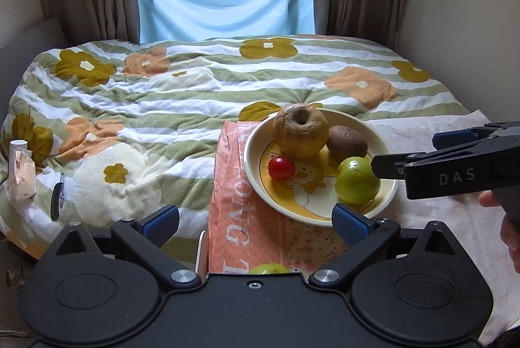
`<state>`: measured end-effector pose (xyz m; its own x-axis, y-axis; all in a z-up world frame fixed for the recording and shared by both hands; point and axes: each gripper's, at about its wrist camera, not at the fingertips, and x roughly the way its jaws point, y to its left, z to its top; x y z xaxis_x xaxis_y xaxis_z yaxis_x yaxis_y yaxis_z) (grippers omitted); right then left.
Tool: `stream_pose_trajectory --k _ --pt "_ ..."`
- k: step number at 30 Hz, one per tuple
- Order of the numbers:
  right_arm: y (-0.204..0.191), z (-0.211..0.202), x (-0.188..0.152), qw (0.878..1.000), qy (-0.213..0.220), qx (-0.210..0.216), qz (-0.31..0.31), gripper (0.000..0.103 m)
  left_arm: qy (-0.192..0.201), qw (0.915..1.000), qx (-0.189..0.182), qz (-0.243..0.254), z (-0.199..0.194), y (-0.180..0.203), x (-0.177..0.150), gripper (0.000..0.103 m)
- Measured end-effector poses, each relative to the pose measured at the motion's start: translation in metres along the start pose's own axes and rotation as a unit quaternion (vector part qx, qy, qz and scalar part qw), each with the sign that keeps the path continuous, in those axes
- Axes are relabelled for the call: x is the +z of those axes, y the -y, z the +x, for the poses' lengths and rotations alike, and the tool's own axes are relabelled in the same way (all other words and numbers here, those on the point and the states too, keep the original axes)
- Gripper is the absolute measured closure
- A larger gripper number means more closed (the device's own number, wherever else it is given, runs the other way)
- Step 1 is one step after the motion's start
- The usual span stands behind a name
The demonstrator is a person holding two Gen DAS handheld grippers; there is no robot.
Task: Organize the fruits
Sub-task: 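Open both tools to drop the tomato and pomelo into the bowl, then grasp the green apple with the left tool while the right tool grasps an orange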
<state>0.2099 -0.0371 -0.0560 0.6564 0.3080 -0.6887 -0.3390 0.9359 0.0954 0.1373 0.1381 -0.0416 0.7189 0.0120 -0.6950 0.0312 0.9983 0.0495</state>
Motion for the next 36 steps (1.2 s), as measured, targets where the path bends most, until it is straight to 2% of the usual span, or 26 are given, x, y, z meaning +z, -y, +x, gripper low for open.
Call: stream_pose_trajectory --k 13,22,29,36 --pt "0.019 -0.064 -0.011 0.999 0.025 -0.031 0.032 0.0 0.027 0.9995 -0.012 0.003 -0.039 0.012 0.003 0.001" --pt "0.053 -0.096 -0.03 0.998 0.026 -0.042 0.046 0.0 0.032 0.9991 0.022 -0.017 -0.056 0.034 -0.008 0.001" --pt "0.089 -0.087 -0.047 0.997 0.009 -0.059 0.05 0.0 0.013 0.9956 0.066 -0.065 -0.046 0.05 -0.027 0.001" --pt "0.115 -0.056 -0.067 0.996 0.004 -0.075 0.044 0.0 0.002 0.9895 0.107 -0.097 -0.014 0.064 -0.049 0.004"
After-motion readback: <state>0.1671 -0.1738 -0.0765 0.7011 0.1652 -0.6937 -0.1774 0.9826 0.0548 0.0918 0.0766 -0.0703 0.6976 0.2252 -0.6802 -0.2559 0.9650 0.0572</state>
